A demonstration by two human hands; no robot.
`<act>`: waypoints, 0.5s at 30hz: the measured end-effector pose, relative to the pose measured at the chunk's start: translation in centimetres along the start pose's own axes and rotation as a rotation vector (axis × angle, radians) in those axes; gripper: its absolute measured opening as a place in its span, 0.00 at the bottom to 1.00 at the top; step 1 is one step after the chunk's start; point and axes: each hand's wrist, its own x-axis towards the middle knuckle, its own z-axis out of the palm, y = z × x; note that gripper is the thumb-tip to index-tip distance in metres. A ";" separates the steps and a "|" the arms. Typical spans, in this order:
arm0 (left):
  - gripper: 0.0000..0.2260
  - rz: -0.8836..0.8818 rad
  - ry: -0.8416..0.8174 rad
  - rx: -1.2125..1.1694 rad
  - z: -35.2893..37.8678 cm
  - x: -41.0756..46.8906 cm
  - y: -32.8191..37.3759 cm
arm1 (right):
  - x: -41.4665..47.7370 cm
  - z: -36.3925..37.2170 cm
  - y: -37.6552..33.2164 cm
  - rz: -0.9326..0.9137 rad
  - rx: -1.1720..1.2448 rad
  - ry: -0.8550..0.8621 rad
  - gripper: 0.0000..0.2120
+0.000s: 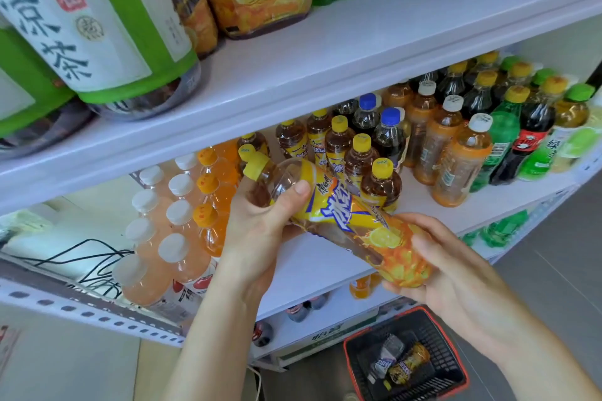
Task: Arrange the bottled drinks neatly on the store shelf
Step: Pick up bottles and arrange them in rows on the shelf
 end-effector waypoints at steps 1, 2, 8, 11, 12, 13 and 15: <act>0.17 -0.004 0.004 0.013 0.1 -0.1 0.0 | -0.4 -0.1 0.1 -0.050 -0.004 -0.027 0.25; 0.19 -0.021 0.018 0.034 0.3 -0.1 -0.1 | -0.7 -0.3 0.3 -0.081 0.008 -0.028 0.27; 0.34 -0.093 -0.094 0.141 -1.6 -0.1 0.3 | -0.7 -1.0 0.3 -0.124 0.001 0.065 0.18; 0.20 -0.052 -0.193 0.177 -2.7 0.1 0.9 | -0.7 -0.9 0.1 -0.010 0.000 0.170 0.25; 0.16 -0.023 -0.208 0.202 -2.7 0.1 1.1 | -0.7 -0.9 0.1 0.048 -0.034 0.199 0.28; 0.12 0.010 -0.216 0.237 -2.7 0.2 1.3 | -0.6 -1.0 0.1 0.105 -0.083 0.207 0.30; 0.06 0.061 -0.196 0.307 -2.3 0.3 1.5 | -0.4 -1.2 0.2 0.205 -0.148 0.189 0.32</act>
